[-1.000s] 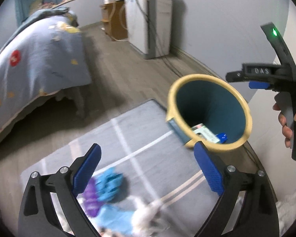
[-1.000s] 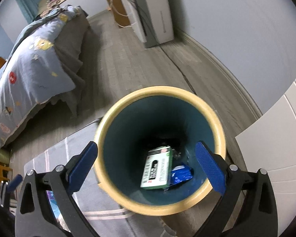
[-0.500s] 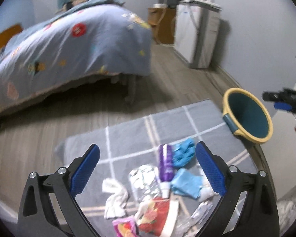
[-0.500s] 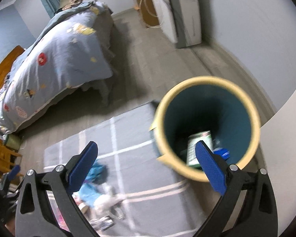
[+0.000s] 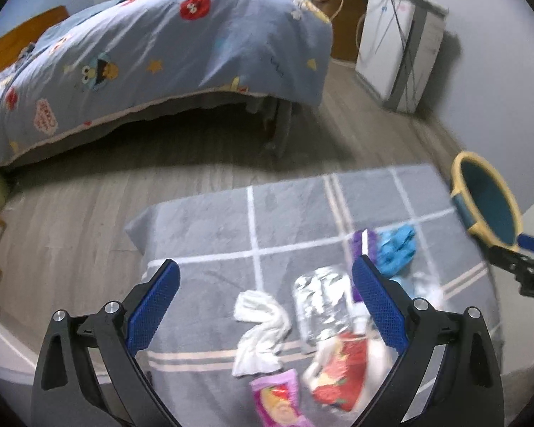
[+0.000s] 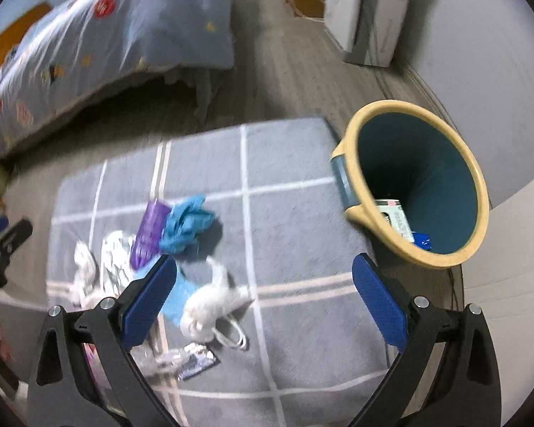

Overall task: Collect trash
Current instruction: 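Move both tools back over the remaining trash on the mat, then grasp the white plastic bag with the right tool while the left tool grasps the white tissue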

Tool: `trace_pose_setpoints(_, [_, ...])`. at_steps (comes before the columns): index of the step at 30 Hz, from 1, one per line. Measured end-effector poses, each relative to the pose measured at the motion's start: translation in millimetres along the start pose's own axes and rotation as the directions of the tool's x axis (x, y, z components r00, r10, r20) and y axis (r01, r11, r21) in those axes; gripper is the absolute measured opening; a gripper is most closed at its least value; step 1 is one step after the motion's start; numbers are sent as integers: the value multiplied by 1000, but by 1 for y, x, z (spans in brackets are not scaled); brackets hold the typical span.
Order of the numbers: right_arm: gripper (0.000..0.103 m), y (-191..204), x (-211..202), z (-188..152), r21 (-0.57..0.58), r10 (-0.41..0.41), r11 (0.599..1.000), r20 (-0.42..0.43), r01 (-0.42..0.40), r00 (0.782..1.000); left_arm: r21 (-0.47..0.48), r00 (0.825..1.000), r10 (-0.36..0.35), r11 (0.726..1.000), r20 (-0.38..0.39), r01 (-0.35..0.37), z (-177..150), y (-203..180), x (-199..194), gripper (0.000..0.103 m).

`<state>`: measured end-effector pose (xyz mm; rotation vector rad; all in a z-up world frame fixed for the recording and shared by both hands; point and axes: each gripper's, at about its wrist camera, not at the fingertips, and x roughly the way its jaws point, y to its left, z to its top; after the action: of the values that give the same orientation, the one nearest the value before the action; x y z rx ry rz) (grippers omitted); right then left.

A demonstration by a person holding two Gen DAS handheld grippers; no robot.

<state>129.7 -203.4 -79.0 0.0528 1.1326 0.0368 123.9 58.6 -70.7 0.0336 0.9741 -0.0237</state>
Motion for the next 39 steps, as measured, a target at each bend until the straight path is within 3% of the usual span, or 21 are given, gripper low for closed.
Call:
trace_pose_setpoints(4, [97,8,4,-6,7,24,1000,-29,-24,999,17,997,12,1000,-71,-10,-6,0,18,96])
trace_pose_setpoints(7, [97,9,6,-7,50,43,998,-45,-41,998,15,996,13,1000,-83,-12,-7,0,23,96])
trace_pose_setpoints(11, [97,18,12,-10,26,22,999,-68,-20,997,18,996,10,1000,-90,-8,-11,4,22,96])
trace_pose_setpoints(17, [97,24,25,-13,84,68,995,-86,-61,994,-55,994,0,998,-112,-6,-13,22,26,96])
trace_pose_setpoints(23, [96,35,45,-12,49,23,999,-129,-17,991,-7,983,25,1000,-183,-27,-28,35,42,96])
trace_pose_setpoints(27, [82,35,59,-10,131,77,990,-162,-55,984,-20,972,0,1000,-236,-5,-36,43,56,96])
trace_pose_setpoints(29, [68,32,70,-13,190,106,979,-196,-69,975,-9,967,-25,1000,-253,23,-39,39,62,95])
trace_pose_setpoints(32, [64,31,80,-18,227,136,970,-227,-84,964,23,958,-35,999,-283,44,-42,28,75,94])
trace_pose_setpoints(37, [63,31,92,-22,197,95,979,-260,-43,961,6,948,-50,998,-314,55,-46,19,96,94])
trace_pose_setpoints(39, [54,29,100,-26,206,102,978,-292,-42,951,27,938,-43,998,-345,56,-51,15,106,89])
